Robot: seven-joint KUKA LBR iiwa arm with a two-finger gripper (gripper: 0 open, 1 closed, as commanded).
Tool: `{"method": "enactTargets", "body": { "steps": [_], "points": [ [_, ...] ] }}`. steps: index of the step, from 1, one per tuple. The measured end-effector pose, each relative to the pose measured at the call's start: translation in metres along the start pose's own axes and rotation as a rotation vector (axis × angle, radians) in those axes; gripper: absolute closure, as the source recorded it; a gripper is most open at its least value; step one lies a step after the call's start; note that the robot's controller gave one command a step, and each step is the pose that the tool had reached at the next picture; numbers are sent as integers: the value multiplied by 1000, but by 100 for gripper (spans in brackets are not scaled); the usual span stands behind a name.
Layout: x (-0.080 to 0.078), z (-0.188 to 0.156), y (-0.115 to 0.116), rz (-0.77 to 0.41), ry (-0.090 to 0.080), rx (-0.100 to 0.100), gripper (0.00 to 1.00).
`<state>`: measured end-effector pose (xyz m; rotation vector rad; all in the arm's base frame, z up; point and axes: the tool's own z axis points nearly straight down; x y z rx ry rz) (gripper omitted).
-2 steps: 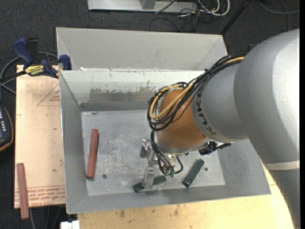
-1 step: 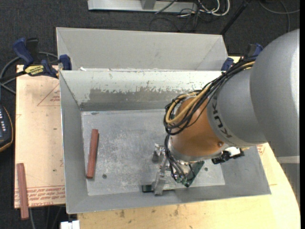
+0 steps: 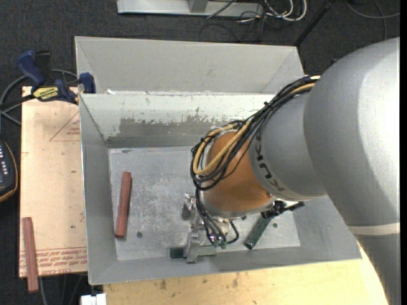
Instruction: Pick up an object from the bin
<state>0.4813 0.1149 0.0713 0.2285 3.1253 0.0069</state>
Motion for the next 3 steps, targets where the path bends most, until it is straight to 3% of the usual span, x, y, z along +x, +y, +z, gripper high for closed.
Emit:
{"method": "enactTargets", "body": {
  "steps": [1,2,3],
  "points": [
    [0,0,-2,6,4,2,100],
    [-1,0,-3,7,-1,2,0],
    [0,0,-3,6,5,2,100]
  ]
}}
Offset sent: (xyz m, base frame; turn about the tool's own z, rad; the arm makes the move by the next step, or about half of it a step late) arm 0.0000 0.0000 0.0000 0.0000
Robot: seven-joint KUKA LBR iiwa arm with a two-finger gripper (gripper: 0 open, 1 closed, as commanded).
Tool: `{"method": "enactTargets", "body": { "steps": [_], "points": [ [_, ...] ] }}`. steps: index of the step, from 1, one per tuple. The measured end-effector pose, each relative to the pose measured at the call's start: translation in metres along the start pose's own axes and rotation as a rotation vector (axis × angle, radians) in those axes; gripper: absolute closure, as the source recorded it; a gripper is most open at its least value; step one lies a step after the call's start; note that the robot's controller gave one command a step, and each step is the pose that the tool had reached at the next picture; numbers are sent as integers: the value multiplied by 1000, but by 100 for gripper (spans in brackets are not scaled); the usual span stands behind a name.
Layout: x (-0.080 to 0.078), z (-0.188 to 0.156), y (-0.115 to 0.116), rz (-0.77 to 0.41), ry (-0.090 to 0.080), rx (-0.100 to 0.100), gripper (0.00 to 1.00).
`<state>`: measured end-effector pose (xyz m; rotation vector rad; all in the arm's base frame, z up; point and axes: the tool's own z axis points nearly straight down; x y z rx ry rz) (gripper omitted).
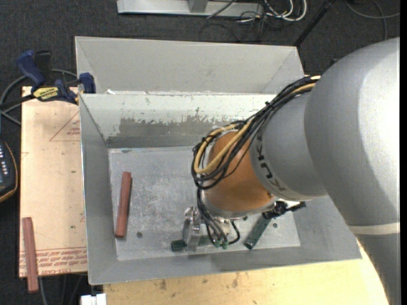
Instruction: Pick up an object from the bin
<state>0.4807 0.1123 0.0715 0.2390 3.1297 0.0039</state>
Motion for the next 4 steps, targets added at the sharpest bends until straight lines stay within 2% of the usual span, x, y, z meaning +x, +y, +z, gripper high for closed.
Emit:
{"method": "enactTargets", "body": {
  "steps": [1,2,3,4],
  "points": [
    [-15,-86,41,-212,-5,-2,100],
    [-14,-83,40,-211,1,1,0],
    [-17,5,-22,-247,2,4,0],
    [-17,1,-19,-251,1,1,100]
  ]
}}
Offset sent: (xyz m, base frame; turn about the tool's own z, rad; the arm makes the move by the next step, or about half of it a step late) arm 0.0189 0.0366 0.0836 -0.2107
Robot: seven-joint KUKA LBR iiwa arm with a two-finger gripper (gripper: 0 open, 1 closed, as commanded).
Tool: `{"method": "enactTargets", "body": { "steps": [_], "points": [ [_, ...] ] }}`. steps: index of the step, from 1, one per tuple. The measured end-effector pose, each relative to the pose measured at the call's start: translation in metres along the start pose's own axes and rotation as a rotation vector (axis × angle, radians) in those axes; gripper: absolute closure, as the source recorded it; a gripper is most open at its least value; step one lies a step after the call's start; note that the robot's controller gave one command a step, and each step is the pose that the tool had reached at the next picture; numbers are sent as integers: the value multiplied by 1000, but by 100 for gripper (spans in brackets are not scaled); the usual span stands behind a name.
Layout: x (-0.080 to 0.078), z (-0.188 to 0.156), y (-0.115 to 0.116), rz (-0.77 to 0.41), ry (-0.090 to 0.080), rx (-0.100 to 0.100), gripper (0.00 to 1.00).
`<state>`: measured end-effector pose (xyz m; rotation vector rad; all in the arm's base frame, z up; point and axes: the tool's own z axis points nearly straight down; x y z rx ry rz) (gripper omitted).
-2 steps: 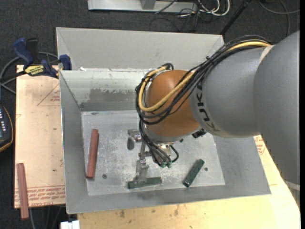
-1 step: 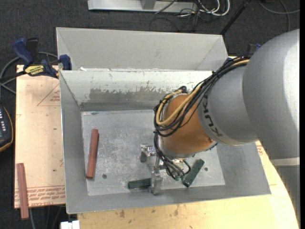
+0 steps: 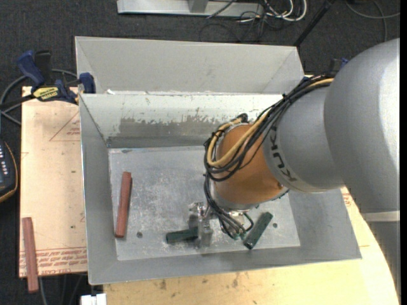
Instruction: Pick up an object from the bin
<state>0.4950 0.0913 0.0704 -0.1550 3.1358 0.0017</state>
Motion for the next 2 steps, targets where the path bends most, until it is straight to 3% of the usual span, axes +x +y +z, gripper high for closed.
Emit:
{"method": "enactTargets", "body": {
  "steps": [1,2],
  "points": [
    [6,-121,-41,75,-8,1,100],
    [-25,-298,-34,-143,-11,1,100]
  ]
}}
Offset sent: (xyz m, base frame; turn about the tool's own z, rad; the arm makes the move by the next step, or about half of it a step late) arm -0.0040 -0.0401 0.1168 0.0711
